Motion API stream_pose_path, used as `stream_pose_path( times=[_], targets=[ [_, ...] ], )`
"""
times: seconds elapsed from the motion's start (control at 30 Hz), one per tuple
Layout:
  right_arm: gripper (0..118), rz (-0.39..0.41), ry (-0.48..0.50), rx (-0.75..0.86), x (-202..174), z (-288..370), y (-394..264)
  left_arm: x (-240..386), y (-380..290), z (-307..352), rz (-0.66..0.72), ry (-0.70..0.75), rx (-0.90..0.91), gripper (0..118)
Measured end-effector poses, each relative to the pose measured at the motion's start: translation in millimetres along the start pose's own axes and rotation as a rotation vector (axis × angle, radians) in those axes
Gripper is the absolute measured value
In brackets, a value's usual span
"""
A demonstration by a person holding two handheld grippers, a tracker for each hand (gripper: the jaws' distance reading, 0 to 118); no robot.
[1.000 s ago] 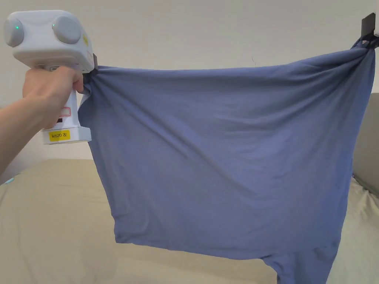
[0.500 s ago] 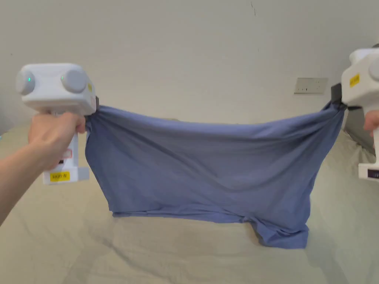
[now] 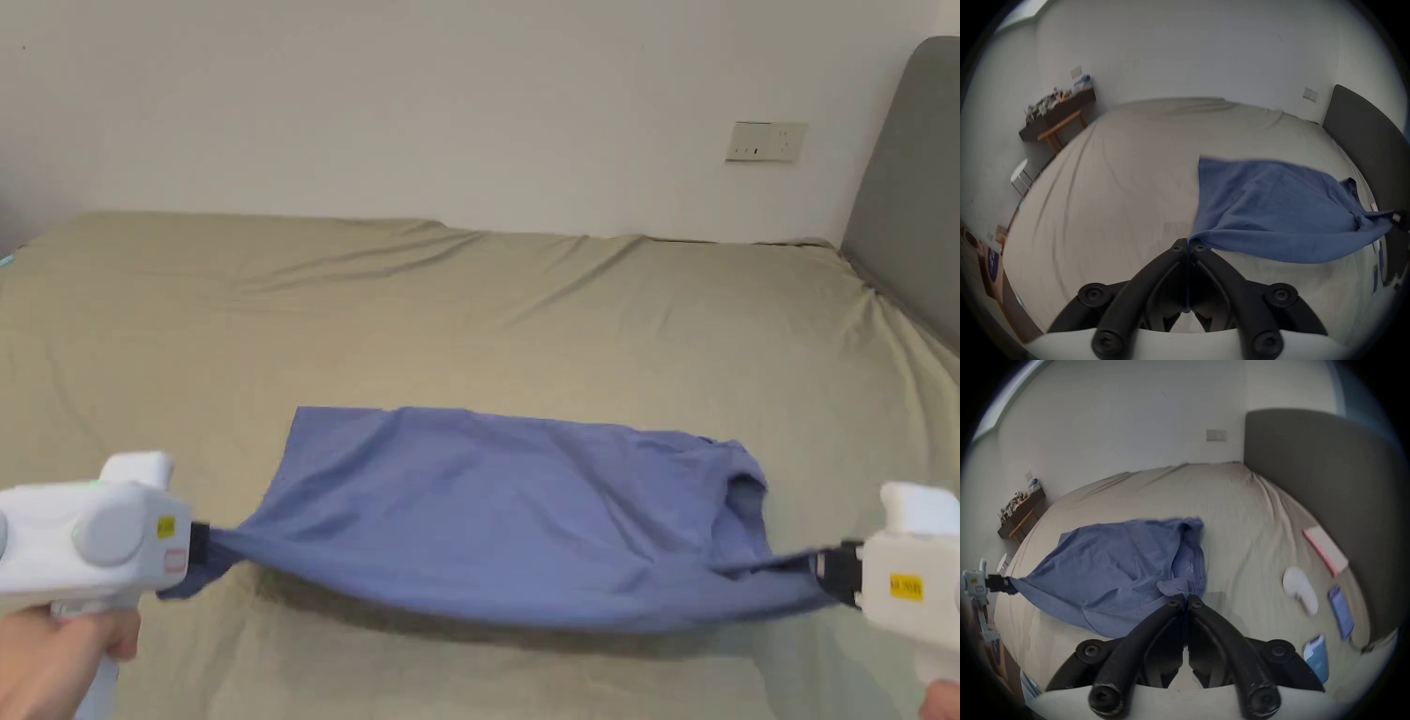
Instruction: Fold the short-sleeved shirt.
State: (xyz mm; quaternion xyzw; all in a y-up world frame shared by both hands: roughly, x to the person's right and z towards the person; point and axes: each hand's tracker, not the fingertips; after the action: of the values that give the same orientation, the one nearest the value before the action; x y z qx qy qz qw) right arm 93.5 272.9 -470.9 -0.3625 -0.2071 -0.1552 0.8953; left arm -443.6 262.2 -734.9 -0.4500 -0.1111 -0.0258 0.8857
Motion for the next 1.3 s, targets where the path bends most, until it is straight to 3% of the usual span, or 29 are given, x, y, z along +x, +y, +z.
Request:
stream_pose_path(
  times=[0.2, 0.4, 0.6, 0.77, 0.9, 0.93, 0.97, 1.0, 1.03, 1.07, 1.13, 1.2, 1.23, 1.27, 1.3],
  targets=[
    [0, -0.035, 0.010, -0.073, 23, 56, -115, -40, -111, 41, 0.053, -0.063, -0.066, 0],
    [0, -0.189, 0.017, -0.143, 53, 82, -192, -60, -182, 74, 0.089, -0.064, -0.123, 0],
    [0, -0.216, 0.000, -0.147, 66, 98, -208, -54, -210, 100, 0.028, -0.060, -0.146, 0],
    [0, -0.196, -0.016, -0.160, 54, 116, -202, -56, -207, 117, 0.036, -0.066, -0.151, 0],
    [2, -0.188, -0.043, -0.174, 55, 101, -201, -56, -202, 94, 0.020, -0.049, -0.164, 0],
    [8, -0.201, -0.052, -0.185, 55, 99, -200, -57, -202, 86, 0.015, -0.051, -0.168, 8],
    [26, -0.210, -0.068, -0.185, 60, 92, -202, -57, -202, 81, 0.007, -0.052, -0.167, 39],
    [61, -0.212, -0.095, -0.166, 60, 95, -202, -59, -203, 77, 0.014, -0.043, -0.167, 86],
    [103, -0.222, -0.102, -0.160, 61, 98, -203, -61, -203, 73, 0.027, -0.031, -0.181, 118],
    [111, -0.257, -0.063, -0.133, 62, 103, -203, -65, -203, 83, 0.062, -0.007, -0.148, 113],
    [111, -0.314, -0.064, -0.115, 61, 116, -198, -69, -200, 83, 0.090, -0.042, -0.174, 109],
    [108, -0.322, -0.048, -0.080, 57, 126, -196, -78, -198, 106, 0.149, -0.042, -0.133, 109],
    [85, -0.316, -0.046, -0.065, 60, 129, -197, -81, -197, 111, 0.143, -0.041, -0.140, 105],
    [44, -0.303, -0.049, -0.028, 60, 136, -197, -84, -197, 117, 0.165, -0.037, -0.132, 93],
    [0, -0.283, -0.062, -0.012, 59, 141, -197, -88, -197, 124, 0.182, -0.072, -0.110, 63]
  ],
)
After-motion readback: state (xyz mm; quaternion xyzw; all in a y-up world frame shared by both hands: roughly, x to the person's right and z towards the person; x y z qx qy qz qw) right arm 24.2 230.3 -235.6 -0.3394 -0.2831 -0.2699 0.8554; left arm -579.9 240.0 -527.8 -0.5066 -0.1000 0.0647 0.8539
